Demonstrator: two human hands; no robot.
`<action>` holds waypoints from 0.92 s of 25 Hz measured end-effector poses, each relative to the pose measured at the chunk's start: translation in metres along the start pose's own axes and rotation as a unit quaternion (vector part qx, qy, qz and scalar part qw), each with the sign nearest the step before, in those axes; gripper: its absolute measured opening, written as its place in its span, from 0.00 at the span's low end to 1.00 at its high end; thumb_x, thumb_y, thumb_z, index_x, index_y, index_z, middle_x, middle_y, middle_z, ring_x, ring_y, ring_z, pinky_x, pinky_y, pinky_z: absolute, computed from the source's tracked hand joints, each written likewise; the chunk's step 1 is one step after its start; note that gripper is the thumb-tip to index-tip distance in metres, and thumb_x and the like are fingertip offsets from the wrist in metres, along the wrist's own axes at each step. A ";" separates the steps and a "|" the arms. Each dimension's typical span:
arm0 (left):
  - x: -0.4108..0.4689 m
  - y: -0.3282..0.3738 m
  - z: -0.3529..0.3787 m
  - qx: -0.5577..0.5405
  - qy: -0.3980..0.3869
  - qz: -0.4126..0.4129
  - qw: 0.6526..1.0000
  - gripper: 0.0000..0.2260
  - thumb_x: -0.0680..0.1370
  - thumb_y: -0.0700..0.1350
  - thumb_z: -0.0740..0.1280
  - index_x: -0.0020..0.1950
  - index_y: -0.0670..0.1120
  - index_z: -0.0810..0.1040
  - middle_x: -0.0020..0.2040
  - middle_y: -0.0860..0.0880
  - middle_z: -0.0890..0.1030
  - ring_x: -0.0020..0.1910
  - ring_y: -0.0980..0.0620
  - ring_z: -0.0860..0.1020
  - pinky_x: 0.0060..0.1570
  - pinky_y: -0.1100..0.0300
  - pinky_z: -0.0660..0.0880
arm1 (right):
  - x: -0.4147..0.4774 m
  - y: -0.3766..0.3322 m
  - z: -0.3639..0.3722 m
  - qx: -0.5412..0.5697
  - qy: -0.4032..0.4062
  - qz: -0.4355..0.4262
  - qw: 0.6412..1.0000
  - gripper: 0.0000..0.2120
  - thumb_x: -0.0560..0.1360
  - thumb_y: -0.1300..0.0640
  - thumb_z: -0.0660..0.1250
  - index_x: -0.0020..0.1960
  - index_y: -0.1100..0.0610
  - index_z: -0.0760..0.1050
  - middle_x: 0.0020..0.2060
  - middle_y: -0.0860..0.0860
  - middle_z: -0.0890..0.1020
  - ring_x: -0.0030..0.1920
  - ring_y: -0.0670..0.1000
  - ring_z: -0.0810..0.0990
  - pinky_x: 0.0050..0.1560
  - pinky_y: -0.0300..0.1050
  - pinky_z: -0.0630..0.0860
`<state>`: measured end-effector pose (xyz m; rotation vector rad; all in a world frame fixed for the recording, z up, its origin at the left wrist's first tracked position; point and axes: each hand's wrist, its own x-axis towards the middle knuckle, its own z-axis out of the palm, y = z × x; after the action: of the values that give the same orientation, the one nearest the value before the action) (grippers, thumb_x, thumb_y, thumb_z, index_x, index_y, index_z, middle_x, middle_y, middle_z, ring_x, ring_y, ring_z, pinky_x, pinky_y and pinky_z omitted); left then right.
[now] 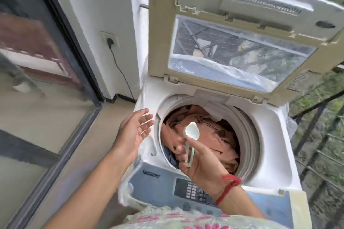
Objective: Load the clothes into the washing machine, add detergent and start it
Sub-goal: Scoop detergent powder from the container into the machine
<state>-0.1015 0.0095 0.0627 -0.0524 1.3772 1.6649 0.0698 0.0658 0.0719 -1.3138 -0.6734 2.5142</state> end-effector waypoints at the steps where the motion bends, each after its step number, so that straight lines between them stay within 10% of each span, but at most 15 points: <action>1: -0.015 0.001 -0.013 -0.004 0.017 0.031 0.999 0.06 0.79 0.44 0.62 0.48 0.48 0.78 0.41 0.51 0.81 0.39 0.55 0.79 0.44 0.62 0.73 | -0.005 0.008 0.010 -0.039 -0.012 0.016 0.999 0.08 0.73 0.52 0.65 0.47 0.57 0.76 0.31 0.50 0.76 0.23 0.44 0.70 0.23 0.33 0.66; 10: -0.192 -0.067 -0.149 -0.099 0.303 0.152 0.935 0.08 0.80 0.42 0.60 0.46 0.50 0.78 0.42 0.51 0.80 0.42 0.55 0.80 0.48 0.61 0.71 | -0.059 0.109 0.062 -0.319 -0.180 0.046 0.929 0.04 0.77 0.58 0.63 0.47 0.54 0.68 0.30 0.50 0.75 0.22 0.45 0.65 0.23 0.35 0.59; 18: -0.371 -0.201 -0.245 -0.201 0.532 0.148 0.809 0.09 0.81 0.42 0.57 0.47 0.49 0.75 0.43 0.48 0.79 0.31 0.62 0.80 0.35 0.68 0.72 | -0.107 0.269 0.067 -0.525 -0.372 0.063 0.763 0.05 0.77 0.61 0.65 0.43 0.54 0.71 0.32 0.48 0.75 0.22 0.43 0.68 0.22 0.34 0.62; 23: -0.452 -0.252 -0.298 -0.301 0.605 0.146 0.723 0.07 0.81 0.43 0.58 0.50 0.48 0.76 0.44 0.49 0.79 0.40 0.56 0.78 0.43 0.62 0.68 | -0.127 0.362 0.084 -0.633 -0.509 -0.059 0.580 0.02 0.74 0.62 0.68 0.43 0.58 0.78 0.30 0.46 0.75 0.26 0.40 0.70 0.30 0.36 0.68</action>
<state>0.1684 -0.5216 0.0186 -1.6385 1.6517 2.4148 0.0783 -0.3239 0.0252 0.4599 -2.9440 2.2224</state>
